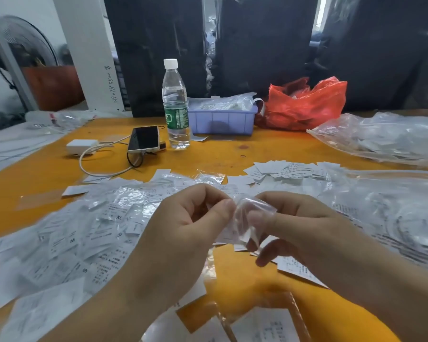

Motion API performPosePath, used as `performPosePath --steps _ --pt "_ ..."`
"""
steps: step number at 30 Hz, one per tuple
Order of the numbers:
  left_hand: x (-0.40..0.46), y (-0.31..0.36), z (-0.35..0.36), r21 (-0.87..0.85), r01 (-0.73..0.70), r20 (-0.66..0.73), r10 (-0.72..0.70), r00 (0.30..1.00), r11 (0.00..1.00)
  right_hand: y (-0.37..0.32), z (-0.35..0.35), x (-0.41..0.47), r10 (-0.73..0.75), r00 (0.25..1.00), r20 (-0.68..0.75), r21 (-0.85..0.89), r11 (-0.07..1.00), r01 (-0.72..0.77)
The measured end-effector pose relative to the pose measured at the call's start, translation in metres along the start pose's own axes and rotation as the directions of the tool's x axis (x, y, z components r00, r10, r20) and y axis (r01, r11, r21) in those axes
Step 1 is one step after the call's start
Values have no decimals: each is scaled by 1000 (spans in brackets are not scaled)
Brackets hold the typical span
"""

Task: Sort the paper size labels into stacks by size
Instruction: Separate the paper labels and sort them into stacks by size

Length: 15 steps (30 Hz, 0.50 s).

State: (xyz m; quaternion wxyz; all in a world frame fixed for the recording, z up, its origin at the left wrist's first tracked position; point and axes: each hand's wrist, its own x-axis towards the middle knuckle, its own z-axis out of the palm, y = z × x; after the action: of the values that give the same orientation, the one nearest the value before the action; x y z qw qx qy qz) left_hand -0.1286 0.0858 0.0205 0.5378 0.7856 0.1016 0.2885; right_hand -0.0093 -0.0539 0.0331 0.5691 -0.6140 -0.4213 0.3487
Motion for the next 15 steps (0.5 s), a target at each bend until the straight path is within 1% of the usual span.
performPosePath --steps 2,4,6,8,12,14,15 --pt "-2 0 4 6 -7 -7 7 1000 1000 4 4 -3 38 999 6 72 997 -39" --pt "-3 1 7 -16 1 22 -1 1000 1000 6 9 -5 58 998 17 126 990 -60" --pt "-4 2 9 -30 3 47 -2 999 1000 6 11 -7 61 998 9 157 986 -62" --pt "-5 2 10 -34 2 38 -1 999 999 4 9 -8 63 998 -22 164 985 -58" --pt "-8 3 12 -6 15 -7 -15 1000 1000 3 8 -9 84 993 -89 137 988 -71" --pt "-7 1 10 7 -1 -66 1 998 1000 3 8 -10 75 985 -157 117 991 -57" --pt "-6 0 8 12 -2 -107 3 994 1000 3 7 -9 69 979 -190 134 990 -44"
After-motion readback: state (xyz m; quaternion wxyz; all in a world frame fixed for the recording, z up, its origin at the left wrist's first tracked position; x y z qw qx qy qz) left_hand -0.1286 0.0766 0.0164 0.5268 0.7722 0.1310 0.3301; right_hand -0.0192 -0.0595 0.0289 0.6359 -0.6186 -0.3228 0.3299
